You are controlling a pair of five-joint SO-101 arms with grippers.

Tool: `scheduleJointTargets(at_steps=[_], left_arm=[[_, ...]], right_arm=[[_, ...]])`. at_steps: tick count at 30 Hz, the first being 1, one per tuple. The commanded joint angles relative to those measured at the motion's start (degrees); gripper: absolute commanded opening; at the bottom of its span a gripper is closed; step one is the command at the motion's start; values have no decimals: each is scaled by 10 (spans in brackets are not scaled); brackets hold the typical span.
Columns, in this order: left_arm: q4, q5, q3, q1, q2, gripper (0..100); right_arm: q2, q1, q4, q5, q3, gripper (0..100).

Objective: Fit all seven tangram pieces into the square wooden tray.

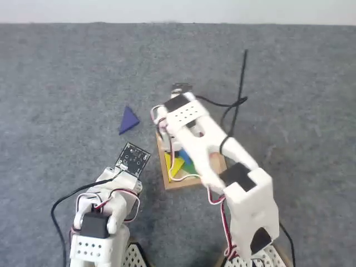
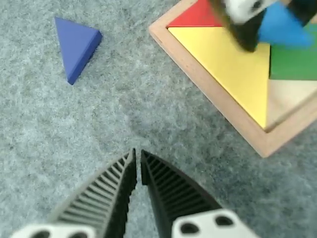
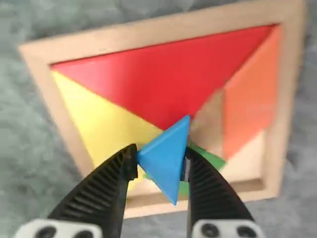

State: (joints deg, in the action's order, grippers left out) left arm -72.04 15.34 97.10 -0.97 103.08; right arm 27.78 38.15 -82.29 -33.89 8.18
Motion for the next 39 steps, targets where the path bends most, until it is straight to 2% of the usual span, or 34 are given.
scheduleJointTargets(at_steps=[1,7,13,15,18,21,28,33,36,39], left_arm=[[1,9,-6,0,10,20],[1,9,-6,0,10,20],[1,9,-6,0,10,20],[1,9,-6,0,10,20],[1,9,-6,0,10,20],[1,9,-6,0,10,20],[1,9,-6,0,10,20],[1,9,-6,0,10,20],[1,9,-6,0,10,20],[1,9,-6,0,10,20]], right_arm=[[-1,8,6,-31,59,102],[10,22,1,19,93,112],[7,36,0,40,94,287],[7,34,0,43,94,299],[6,35,0,58,94,288],[-8,23,1,140,98,258],[-124,-88,28,258,97,55],[-207,-131,34,290,71,47],[-274,-132,95,317,-16,44],[-354,-132,221,347,-172,43]])
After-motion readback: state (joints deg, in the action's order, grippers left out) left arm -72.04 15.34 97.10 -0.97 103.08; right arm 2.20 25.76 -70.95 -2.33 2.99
